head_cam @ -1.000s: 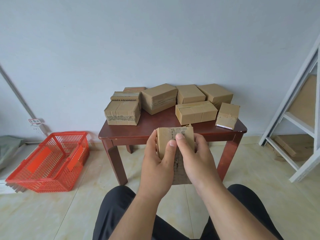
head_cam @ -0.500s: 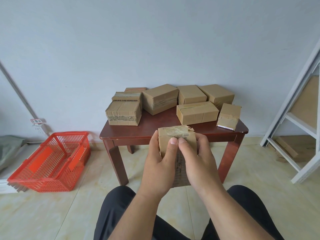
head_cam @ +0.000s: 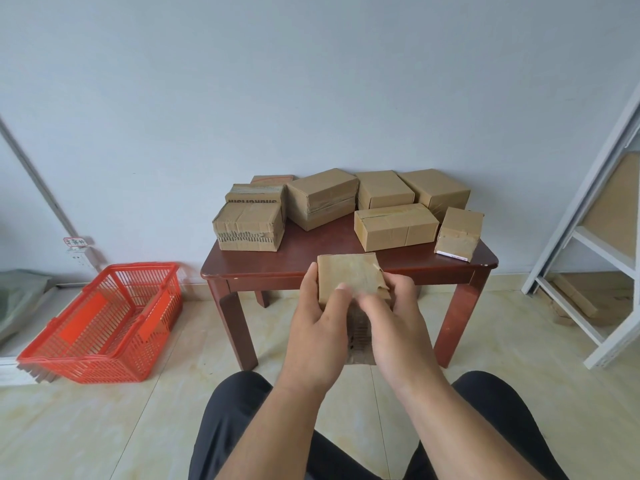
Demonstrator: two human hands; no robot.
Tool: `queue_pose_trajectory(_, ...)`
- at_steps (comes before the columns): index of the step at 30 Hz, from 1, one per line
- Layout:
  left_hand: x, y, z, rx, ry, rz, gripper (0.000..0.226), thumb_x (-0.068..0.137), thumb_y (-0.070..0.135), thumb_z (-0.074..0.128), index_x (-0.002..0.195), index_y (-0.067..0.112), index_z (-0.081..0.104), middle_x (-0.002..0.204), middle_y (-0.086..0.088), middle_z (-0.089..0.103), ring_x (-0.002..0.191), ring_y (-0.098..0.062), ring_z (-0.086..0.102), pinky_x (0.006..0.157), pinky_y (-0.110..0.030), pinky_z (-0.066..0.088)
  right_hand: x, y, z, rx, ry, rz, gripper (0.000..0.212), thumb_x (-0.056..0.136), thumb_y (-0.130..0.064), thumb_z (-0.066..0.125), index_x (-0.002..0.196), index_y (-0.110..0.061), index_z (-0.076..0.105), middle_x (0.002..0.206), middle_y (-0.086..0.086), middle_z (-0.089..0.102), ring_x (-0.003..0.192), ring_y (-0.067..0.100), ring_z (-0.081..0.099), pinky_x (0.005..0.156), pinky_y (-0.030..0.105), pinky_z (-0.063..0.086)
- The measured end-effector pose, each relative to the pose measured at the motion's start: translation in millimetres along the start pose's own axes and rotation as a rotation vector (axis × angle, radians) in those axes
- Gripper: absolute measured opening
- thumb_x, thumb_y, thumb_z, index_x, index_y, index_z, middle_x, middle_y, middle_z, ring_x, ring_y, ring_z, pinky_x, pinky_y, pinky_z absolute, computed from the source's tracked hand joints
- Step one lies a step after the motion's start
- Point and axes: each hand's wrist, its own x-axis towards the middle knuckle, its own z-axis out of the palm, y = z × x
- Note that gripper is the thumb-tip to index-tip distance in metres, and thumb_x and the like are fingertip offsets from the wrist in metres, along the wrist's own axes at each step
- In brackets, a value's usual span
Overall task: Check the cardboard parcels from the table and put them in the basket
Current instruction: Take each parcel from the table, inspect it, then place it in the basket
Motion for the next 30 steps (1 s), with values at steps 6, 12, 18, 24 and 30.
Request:
queue_pose_trajectory(6, -4, -4, 4, 0.001, 0.034, 0.059, 0.056, 0.101, 0.009, 0.059, 0.145, 0.041, 0.044, 0.116, 0.031, 0.068, 0.107, 0.013, 0.065, 0.085, -0.012, 0.055, 12, 1, -2, -0.057, 0.075, -0.072, 0.037, 0.101, -0.019, 0.062, 0.133, -0.033, 0.05, 0.119, -0.011, 0.067, 0.098, 0.003, 0.07, 0.068, 0.02, 0.058)
queue_pose_trajectory(12, 4, -7, 5, -0.055, 0.127, 0.098, 0.048, 0.1, 0.016, 0.067, 0.141, 0.036, 0.051, 0.129, 0.015, 0.069, 0.117, 0.001, 0.066, 0.095, -0.024, 0.058, 10, 8, -2, -0.039, 0.088, -0.106, 0.038, 0.099, -0.025, 0.071, 0.131, -0.034, 0.053, 0.118, -0.012, 0.072, 0.1, 0.0, 0.072, 0.072, 0.017, 0.059)
queue_pose_trajectory(18, 7, -11, 3, -0.078, 0.152, 0.123, 0.041, 0.1, 0.024, 0.07, 0.135, 0.039, 0.056, 0.13, 0.011, 0.068, 0.124, -0.002, 0.063, 0.095, -0.027, 0.06, 6, 13, -2, -0.029, 0.096, -0.125, 0.04, 0.099, -0.021, 0.072, 0.132, -0.036, 0.055, 0.119, -0.013, 0.073, 0.103, -0.002, 0.072, 0.075, 0.017, 0.059)
queue_pose_trajectory(24, 0, -16, 7, 0.006, 0.147, 0.179, 0.049, 0.1, 0.018, 0.07, 0.132, 0.047, 0.047, 0.137, 0.025, 0.052, 0.125, 0.02, 0.048, 0.106, -0.027, 0.051, 13, 4, -6, -0.11, 0.105, -0.119, 0.056, 0.102, -0.036, 0.065, 0.154, -0.042, 0.046, 0.148, -0.017, 0.055, 0.132, 0.006, 0.054, 0.095, 0.023, 0.052)
queue_pose_trajectory(30, 2, -11, 6, -0.102, 0.228, 0.138, 0.034, 0.099, 0.019, 0.072, 0.128, 0.031, 0.061, 0.121, 0.015, 0.067, 0.101, 0.02, 0.06, 0.077, -0.007, 0.053, 11, 15, -3, -0.078, 0.109, -0.121, 0.047, 0.097, -0.035, 0.073, 0.139, -0.048, 0.055, 0.131, -0.018, 0.066, 0.119, 0.004, 0.065, 0.098, 0.036, 0.06)
